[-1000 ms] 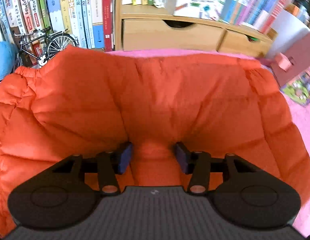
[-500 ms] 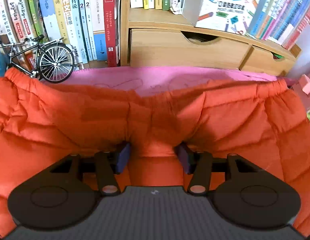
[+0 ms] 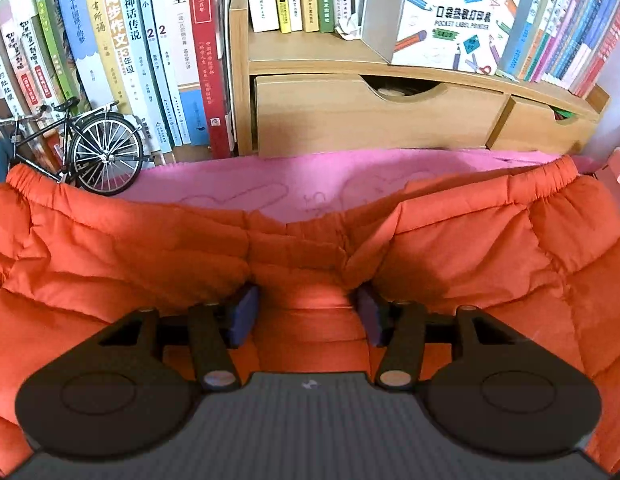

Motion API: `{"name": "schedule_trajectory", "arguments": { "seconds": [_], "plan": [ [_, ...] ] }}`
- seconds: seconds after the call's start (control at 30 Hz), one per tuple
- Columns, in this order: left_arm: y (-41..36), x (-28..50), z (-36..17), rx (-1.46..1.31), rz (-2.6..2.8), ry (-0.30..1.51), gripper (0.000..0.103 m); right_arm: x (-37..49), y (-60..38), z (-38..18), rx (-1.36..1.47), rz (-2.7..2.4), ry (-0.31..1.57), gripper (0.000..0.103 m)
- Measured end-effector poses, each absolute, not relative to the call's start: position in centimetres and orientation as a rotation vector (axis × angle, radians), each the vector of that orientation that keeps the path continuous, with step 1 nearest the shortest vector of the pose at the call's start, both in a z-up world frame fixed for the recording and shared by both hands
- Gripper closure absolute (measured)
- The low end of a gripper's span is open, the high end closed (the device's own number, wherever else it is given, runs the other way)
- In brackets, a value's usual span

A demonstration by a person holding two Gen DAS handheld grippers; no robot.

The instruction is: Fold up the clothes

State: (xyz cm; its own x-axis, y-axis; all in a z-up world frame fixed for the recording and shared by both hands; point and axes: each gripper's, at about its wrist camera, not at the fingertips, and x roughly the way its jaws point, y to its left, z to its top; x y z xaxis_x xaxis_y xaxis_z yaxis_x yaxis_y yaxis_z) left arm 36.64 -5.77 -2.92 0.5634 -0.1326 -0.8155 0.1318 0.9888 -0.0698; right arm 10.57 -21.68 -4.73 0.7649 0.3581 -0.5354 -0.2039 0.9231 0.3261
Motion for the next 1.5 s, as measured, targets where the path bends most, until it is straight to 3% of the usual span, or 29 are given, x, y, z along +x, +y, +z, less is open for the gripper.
{"name": "schedule_trajectory", "arguments": {
  "seconds": [0.27,0.5,1.27,1.5],
  "plan": [
    [-3.9,36.4,-3.2,-0.076,-0.242,0.972,0.049,12.7,-19.6,-2.4,0.198,0.237,0.513,0.055],
    [-3.2,36.3,-3.3,-0.09,-0.292,0.973,0.049,18.4,-17.2,-5.4,0.109,0.207,0.608,0.054],
    [-4.3,38.7,-4.0,-0.045,-0.258,0.881,0.043,12.9,-16.5,-5.4,0.08,0.197,0.652,0.055],
    [-3.9,38.1,-2.3,-0.103,-0.196,0.906,0.046,12.5,-16.9,-5.4,0.114,0.209,0.65,0.055]
  ]
}}
